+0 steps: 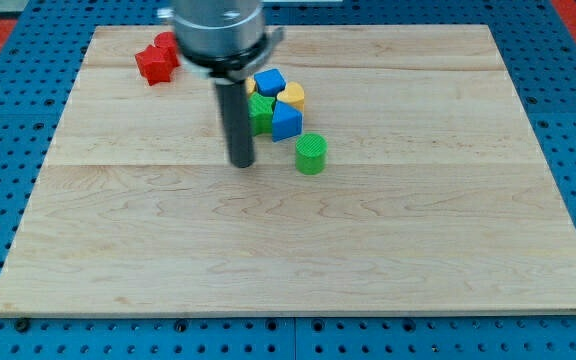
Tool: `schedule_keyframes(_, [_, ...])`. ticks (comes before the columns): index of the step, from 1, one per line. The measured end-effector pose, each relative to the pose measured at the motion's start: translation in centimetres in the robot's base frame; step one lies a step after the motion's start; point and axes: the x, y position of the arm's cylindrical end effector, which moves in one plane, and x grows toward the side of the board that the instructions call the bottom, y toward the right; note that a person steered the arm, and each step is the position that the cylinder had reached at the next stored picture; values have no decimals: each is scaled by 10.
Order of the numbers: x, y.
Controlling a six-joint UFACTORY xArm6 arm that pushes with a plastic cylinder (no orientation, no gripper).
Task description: Move the yellow heart diagonally top right to the green circle
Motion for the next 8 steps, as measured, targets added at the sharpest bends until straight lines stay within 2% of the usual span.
schedule_keyframes(1, [-11,34])
schedule_keyframes(3, [-72,15])
schedule_keyframes(4, [-71,20])
schedule_keyframes(7, [-151,29])
schedule_keyframes(8, [-134,63])
